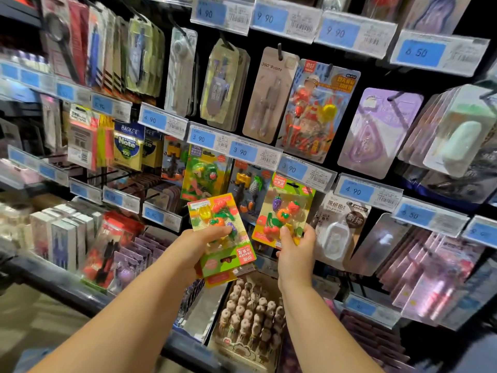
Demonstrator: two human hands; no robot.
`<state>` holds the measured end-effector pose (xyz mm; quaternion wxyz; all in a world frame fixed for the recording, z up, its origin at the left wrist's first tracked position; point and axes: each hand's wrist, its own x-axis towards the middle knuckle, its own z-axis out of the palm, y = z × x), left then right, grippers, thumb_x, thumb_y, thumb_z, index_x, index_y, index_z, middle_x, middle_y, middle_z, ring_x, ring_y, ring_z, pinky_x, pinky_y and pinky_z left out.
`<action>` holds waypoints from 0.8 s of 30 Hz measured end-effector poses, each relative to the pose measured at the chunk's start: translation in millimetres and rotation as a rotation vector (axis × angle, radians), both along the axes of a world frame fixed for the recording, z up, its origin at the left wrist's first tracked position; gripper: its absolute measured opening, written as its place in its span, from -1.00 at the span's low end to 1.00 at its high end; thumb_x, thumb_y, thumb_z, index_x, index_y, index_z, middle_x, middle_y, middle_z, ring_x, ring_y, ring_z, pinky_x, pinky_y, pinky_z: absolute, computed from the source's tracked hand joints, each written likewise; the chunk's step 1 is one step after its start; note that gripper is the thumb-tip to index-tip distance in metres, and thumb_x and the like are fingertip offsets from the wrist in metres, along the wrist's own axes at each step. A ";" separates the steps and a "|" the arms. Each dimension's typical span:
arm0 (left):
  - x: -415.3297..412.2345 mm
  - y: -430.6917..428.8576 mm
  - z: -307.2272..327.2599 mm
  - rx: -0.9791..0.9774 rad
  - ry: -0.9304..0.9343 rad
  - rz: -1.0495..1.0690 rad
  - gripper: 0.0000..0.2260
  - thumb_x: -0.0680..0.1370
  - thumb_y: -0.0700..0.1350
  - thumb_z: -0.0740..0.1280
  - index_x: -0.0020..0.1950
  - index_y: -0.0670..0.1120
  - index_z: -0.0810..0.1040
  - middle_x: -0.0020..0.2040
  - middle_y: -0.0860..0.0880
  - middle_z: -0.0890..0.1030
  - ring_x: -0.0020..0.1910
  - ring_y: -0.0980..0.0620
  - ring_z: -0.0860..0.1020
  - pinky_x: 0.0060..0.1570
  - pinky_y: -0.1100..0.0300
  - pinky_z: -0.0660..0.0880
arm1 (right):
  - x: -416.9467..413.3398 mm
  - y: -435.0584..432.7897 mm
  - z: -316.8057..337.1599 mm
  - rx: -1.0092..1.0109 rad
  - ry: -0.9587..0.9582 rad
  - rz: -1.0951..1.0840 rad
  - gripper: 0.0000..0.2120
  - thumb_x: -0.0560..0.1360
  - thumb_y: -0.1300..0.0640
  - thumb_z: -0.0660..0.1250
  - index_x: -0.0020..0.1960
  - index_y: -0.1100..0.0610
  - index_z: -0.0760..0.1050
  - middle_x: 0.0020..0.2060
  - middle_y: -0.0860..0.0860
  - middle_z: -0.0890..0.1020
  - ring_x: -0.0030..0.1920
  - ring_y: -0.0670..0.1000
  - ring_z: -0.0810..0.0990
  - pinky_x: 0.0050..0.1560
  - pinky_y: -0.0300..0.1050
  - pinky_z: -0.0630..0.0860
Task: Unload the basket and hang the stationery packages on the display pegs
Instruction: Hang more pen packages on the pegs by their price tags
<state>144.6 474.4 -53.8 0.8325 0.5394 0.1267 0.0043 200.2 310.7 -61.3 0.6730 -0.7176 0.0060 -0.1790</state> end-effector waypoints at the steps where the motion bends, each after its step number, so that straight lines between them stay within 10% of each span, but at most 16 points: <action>1: 0.4 0.3 0.1 0.000 0.000 -0.001 -0.84 0.48 -0.13 0.46 0.03 -0.11 0.61 -0.08 -0.14 0.72 -0.15 -0.12 0.68 -0.24 0.06 0.60 | 1.0 -0.1 -0.5 0.012 0.002 -0.003 -0.58 0.61 0.06 0.26 0.42 0.02 0.25 0.19 0.00 0.49 0.17 0.05 0.50 0.22 0.12 0.48; 15: -2.4 -0.6 5.1 -0.079 -0.030 -0.034 -0.82 0.50 -0.12 0.43 0.08 -0.11 0.60 -0.05 -0.12 0.71 -0.13 -0.13 0.68 -0.16 0.02 0.61 | -2.5 1.3 10.5 -0.211 0.040 -0.027 -0.42 0.61 0.07 0.24 0.56 0.05 0.07 0.47 0.04 0.23 0.37 0.07 0.29 0.18 -0.12 0.25; 20: -5.2 -3.9 9.8 -0.075 -0.026 -0.026 -0.70 0.48 -0.11 0.46 0.18 -0.13 0.59 0.08 -0.16 0.69 0.05 -0.20 0.66 0.09 -0.12 0.58 | -21.9 17.3 10.2 -0.337 -0.322 -0.121 -0.60 0.51 0.09 0.38 0.28 0.01 0.33 0.17 -0.06 0.36 0.12 -0.03 0.41 0.04 -0.19 0.39; 24: -7.0 -4.0 10.0 -0.104 -0.049 -0.016 -0.70 0.49 -0.12 0.44 0.20 -0.14 0.59 0.11 -0.18 0.68 0.09 -0.23 0.64 0.17 -0.19 0.54 | -32.9 21.3 21.3 -0.344 -0.113 0.267 -0.79 0.54 -0.13 0.30 -0.07 0.00 0.47 -0.13 -0.05 0.55 -0.11 -0.04 0.51 -0.13 -0.14 0.40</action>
